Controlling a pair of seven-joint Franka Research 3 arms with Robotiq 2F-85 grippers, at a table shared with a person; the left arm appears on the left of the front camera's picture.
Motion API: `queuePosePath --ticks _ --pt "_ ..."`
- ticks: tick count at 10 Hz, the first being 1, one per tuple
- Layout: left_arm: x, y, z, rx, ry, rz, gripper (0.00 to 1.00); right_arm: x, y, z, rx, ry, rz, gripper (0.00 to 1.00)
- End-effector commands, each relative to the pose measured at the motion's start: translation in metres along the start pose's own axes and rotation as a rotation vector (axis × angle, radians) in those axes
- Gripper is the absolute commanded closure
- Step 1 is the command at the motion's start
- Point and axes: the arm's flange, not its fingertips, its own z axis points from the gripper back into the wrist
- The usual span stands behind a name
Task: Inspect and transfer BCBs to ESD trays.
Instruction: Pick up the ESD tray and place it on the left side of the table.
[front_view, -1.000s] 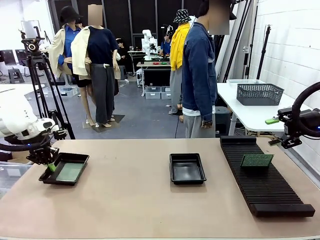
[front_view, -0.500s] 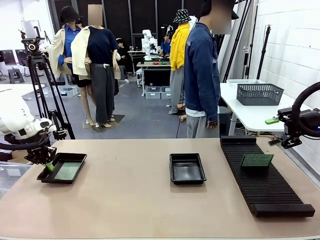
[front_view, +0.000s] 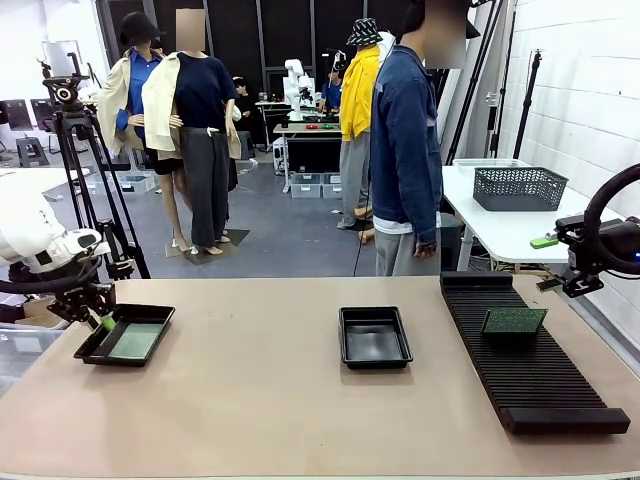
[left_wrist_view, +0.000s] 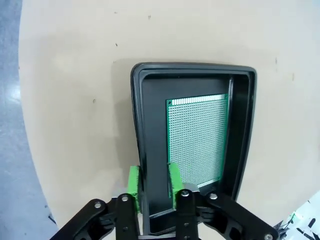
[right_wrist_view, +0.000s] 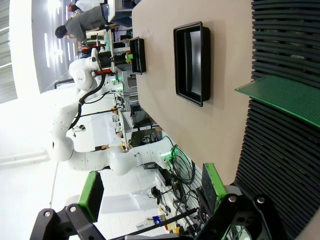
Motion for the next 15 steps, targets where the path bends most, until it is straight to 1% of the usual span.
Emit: queuePosePath --ticks 1,2,4,8,9,10,15 --pt "-0.004 0.0 0.014 -0.027 -0.025 0.029 0.1 0.004 0.001 0.0 -0.003 0.003 0.005 0.0" --pt "-0.006 -0.002 0.02 -0.031 -0.025 0.038 0.0 0.004 0.001 0.0 -0.003 0.003 0.005 0.0" --pt "-0.009 -0.004 0.036 -0.044 -0.038 0.071 0.0 0.004 0.001 0.0 -0.003 0.003 0.005 0.0" --pt "-0.008 -0.007 0.046 -0.096 -0.039 0.08 0.0 0.004 0.001 0.0 -0.003 0.003 0.005 0.0" --pt "-0.005 -0.011 0.045 -0.078 -0.043 0.091 0.0 0.004 0.001 0.0 -0.003 0.003 0.005 0.0" --pt "-0.007 -0.009 0.044 -0.062 -0.04 0.064 0.0 0.004 0.001 0.0 -0.003 0.003 0.005 0.0" --pt "-0.007 -0.009 0.044 -0.062 -0.04 0.064 0.0 0.004 0.001 0.0 -0.003 0.003 0.005 0.0"
